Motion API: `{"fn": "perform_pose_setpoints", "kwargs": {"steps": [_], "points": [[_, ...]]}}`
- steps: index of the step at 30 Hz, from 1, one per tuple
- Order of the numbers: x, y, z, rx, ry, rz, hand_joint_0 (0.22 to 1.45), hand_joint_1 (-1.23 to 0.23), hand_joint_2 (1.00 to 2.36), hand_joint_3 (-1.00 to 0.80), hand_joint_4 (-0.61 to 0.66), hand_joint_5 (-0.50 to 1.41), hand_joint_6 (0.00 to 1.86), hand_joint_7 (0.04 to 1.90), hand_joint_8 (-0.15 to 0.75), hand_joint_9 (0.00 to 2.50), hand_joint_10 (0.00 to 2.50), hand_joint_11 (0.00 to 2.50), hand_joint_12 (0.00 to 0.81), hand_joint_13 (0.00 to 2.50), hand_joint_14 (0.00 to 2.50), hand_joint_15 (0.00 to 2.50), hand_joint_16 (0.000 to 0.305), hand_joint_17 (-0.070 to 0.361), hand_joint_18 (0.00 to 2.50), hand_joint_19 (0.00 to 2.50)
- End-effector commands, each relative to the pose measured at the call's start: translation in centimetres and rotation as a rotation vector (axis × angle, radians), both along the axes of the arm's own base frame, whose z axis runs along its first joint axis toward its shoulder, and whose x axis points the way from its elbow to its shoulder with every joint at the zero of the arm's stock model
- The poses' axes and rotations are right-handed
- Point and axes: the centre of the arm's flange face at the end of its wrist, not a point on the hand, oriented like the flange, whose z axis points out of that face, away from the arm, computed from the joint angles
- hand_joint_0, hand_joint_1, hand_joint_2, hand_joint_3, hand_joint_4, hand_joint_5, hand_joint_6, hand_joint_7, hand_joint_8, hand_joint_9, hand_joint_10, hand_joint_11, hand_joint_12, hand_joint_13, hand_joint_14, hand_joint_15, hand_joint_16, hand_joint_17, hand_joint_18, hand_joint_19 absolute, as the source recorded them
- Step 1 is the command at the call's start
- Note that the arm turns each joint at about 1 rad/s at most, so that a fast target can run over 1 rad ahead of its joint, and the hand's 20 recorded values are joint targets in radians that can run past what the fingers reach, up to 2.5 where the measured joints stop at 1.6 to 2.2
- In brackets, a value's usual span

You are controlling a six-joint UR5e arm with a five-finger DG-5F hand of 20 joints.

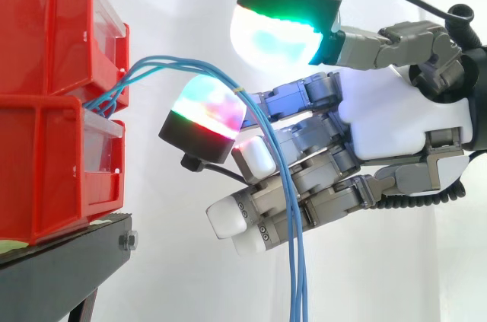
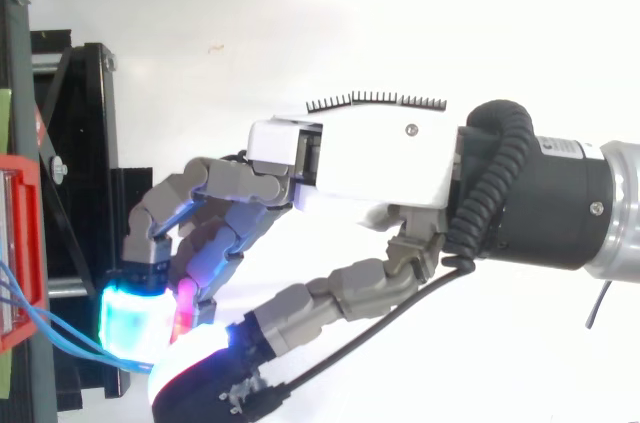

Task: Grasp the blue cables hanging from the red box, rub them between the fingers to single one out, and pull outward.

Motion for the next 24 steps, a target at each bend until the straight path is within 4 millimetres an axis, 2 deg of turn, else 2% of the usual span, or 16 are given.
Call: {"fn": "perform_pose_setpoints", "kwargs": {"steps": [1,8,11,19,20,21,22,24], "points": [[-0.2,0.4,-0.5,-0.003,0.011,0.007,0.54,-0.82,1.00,-0.45,0.16,-0.15,0.88,0.73,0.369,0.92,0.01,0.62,0.392,0.67,0.02,0.47,0.042,0.095,0.23,0.64],[-1.1,1.2,-4.5,0.000,0.001,0.019,0.54,-0.82,1.00,-0.45,0.16,-0.15,0.87,0.73,0.376,0.90,0.02,0.61,0.393,0.65,0.02,0.47,0.041,0.093,0.21,0.68],[-1.2,1.4,-5.0,0.009,-0.013,0.025,0.55,-0.82,1.00,-0.44,0.17,-0.15,0.87,0.74,0.377,0.90,0.02,0.62,0.391,0.65,0.02,0.48,0.041,0.091,0.22,0.68],[-0.8,1.9,-4.7,0.049,-0.053,0.025,0.54,-0.78,1.01,-0.43,0.19,-0.14,0.82,0.74,0.370,0.90,0.01,0.60,0.389,0.66,0.02,0.48,0.042,0.094,0.24,0.69],[-0.7,2.1,-4.7,0.060,-0.061,0.026,0.54,-0.76,1.01,-0.43,0.20,-0.13,0.76,0.78,0.370,0.90,0.01,0.57,0.389,0.66,0.02,0.48,0.042,0.094,0.26,0.67],[-0.6,2.1,-4.5,0.088,-0.081,0.021,0.53,-0.74,1.00,-0.43,0.19,-0.11,0.67,0.91,0.368,0.89,0.01,0.55,0.387,0.66,0.02,0.47,0.042,0.095,0.29,0.65],[-0.5,2.2,-4.5,0.100,-0.086,0.019,0.53,-0.74,1.00,-0.43,0.20,-0.11,0.66,0.92,0.367,0.89,0.01,0.54,0.388,0.66,0.02,0.47,0.042,0.095,0.29,0.65],[-0.4,2.0,-5.1,0.118,-0.084,0.010,0.52,-0.72,1.01,-0.43,0.23,-0.09,0.55,1.12,0.361,0.89,0.01,0.52,0.383,0.67,0.02,0.46,0.045,0.101,0.36,0.61]]}}
